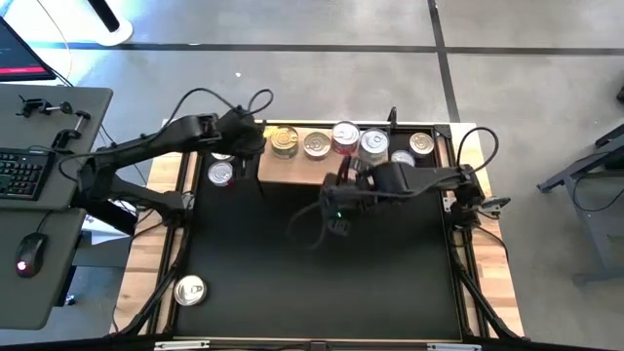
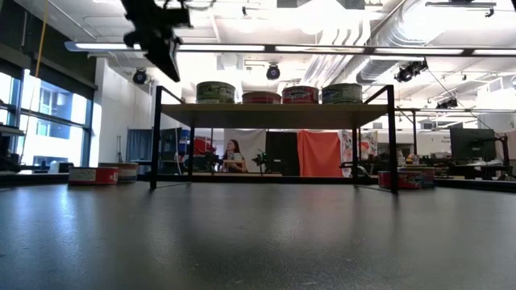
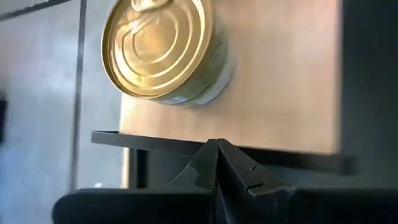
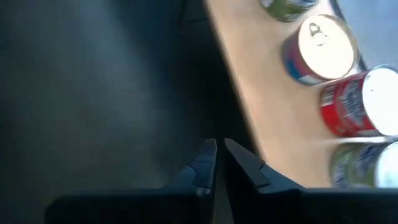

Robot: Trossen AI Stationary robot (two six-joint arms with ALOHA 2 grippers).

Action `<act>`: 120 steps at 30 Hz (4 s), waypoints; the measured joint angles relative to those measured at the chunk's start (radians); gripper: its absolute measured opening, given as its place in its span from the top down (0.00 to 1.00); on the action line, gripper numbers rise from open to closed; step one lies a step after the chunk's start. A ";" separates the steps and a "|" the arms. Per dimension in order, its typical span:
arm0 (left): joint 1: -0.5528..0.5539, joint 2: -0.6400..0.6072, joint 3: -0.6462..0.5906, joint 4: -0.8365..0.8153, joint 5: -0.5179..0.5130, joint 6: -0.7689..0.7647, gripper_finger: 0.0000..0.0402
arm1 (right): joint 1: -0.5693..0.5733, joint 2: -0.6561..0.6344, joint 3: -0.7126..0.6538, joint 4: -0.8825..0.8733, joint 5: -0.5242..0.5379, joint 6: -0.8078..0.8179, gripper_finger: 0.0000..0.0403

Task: Stack canned seafood by type on shelf
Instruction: Adjust the stacked green tuna cans on the shelf, then stack the red tuna can on top of the red tuna can on the shelf

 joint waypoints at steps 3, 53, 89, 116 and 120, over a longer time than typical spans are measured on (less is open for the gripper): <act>0.045 0.043 0.003 0.013 -0.005 0.055 1.00 | 0.068 -0.010 0.000 0.000 0.017 0.086 0.99; 0.111 0.257 0.100 0.051 0.132 0.077 1.00 | 0.328 -0.015 0.000 0.000 0.278 0.482 1.00; 0.181 -0.104 -0.046 0.014 -0.133 -0.628 1.00 | 0.304 -0.015 0.000 0.000 0.303 0.446 1.00; 0.077 -0.241 -0.791 0.208 -0.303 -1.519 1.00 | 0.278 -0.015 0.000 0.000 0.263 0.367 1.00; 0.076 -0.245 -0.823 0.218 -0.289 -1.508 1.00 | 0.279 -0.015 0.000 0.000 0.253 0.374 1.00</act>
